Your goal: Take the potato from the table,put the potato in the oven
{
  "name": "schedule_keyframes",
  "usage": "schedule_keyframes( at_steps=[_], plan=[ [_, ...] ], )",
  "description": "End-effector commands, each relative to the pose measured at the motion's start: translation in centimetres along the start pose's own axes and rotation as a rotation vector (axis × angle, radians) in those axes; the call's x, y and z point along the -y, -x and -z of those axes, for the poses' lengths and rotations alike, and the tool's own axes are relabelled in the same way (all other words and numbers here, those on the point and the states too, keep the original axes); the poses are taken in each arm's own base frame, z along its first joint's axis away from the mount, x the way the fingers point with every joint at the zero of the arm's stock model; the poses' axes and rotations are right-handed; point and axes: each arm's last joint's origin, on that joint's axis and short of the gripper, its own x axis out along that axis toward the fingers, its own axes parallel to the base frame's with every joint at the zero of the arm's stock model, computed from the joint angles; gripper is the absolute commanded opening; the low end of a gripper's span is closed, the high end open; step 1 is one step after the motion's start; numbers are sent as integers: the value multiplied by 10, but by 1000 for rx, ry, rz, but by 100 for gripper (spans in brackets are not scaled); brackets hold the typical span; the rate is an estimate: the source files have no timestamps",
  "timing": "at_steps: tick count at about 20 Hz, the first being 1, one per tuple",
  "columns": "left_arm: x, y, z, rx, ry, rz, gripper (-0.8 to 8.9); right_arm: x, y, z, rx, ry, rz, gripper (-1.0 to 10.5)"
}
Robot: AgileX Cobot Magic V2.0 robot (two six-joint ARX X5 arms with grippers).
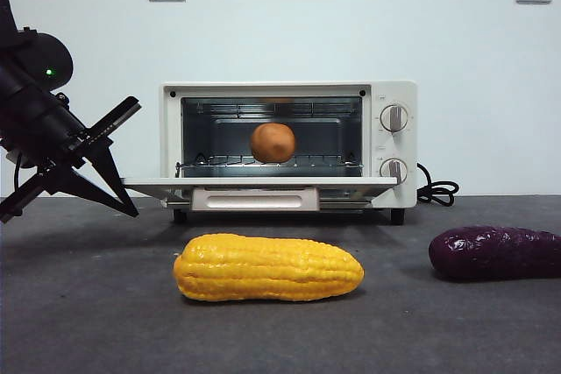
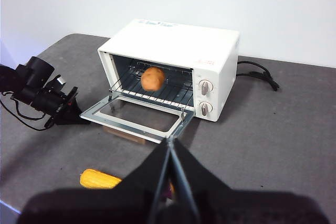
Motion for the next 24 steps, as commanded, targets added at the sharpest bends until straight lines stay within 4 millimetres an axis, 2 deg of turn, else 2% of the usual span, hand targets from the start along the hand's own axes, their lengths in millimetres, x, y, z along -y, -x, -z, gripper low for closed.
schedule_keyframes(
  at_steps=[1, 9, 17, 24],
  plan=[
    [2, -4, 1, -26, 4, 32, -6, 0, -1, 3, -21, 14, 4, -12],
    [7, 2, 0, -13, -1, 61, -6, 0, -1, 3, -21, 14, 4, -12],
    [23, 16, -3, 60, -9, 151, -6, 0, -1, 3, -21, 5, 4, -12],
    [32, 18, -9, 100, 19, 239, -6, 0, -1, 3, -22, -2, 3, -12]
  ],
)
